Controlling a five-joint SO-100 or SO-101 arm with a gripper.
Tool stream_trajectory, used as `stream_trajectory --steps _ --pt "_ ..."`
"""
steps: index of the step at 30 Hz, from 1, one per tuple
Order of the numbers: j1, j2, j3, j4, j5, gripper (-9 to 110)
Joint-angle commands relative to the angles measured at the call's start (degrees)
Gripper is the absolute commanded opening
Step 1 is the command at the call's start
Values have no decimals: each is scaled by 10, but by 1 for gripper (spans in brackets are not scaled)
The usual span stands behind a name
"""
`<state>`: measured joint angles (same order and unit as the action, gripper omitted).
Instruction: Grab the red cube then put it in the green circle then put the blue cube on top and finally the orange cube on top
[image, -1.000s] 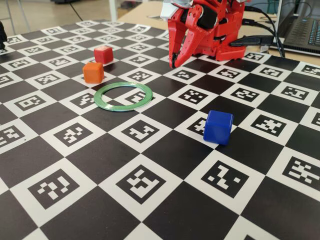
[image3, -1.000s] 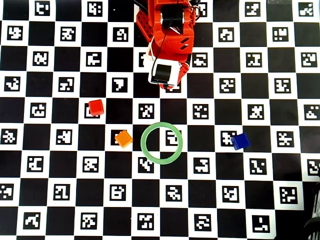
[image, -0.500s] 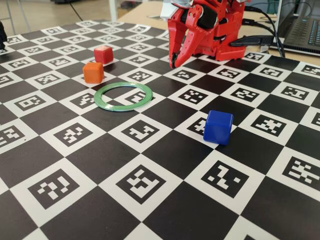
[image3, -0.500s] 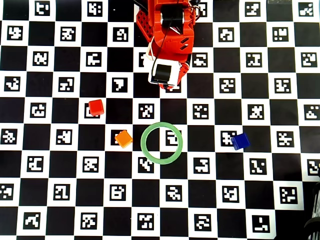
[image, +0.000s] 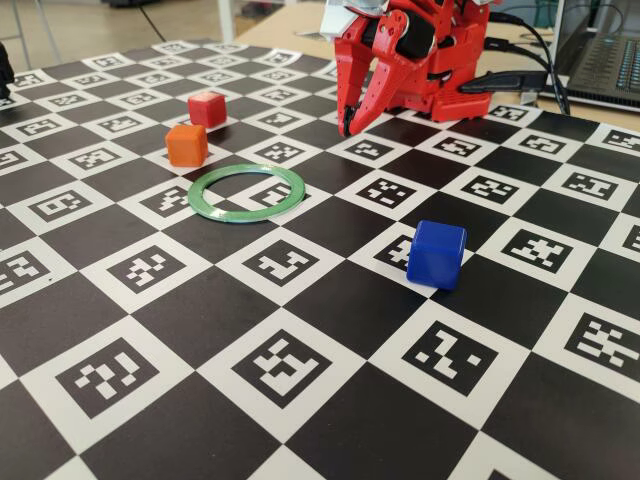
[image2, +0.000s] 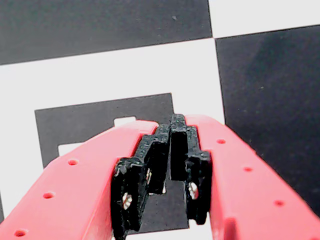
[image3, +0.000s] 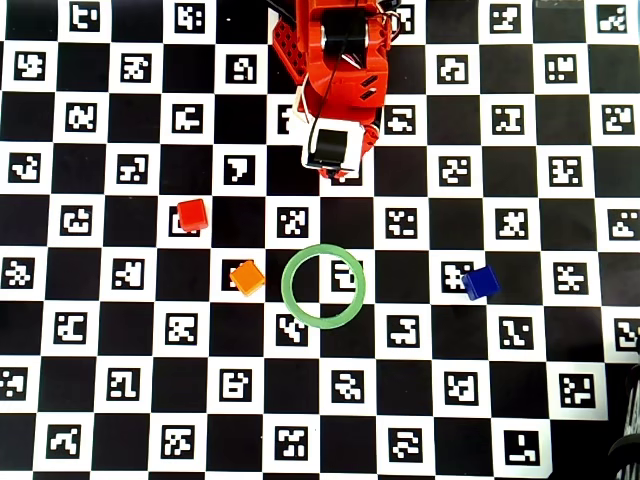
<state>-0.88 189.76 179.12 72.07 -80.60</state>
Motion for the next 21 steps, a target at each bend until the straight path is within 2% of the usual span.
stream_trajectory --steps 1,7,16,21 --pt "-7 27 25 52 -2 -6" --pt "-9 -22 -75 41 138 -6" --pt "-8 -299 -382 104 235 -6" --pt "31 -429 -542 121 303 -3"
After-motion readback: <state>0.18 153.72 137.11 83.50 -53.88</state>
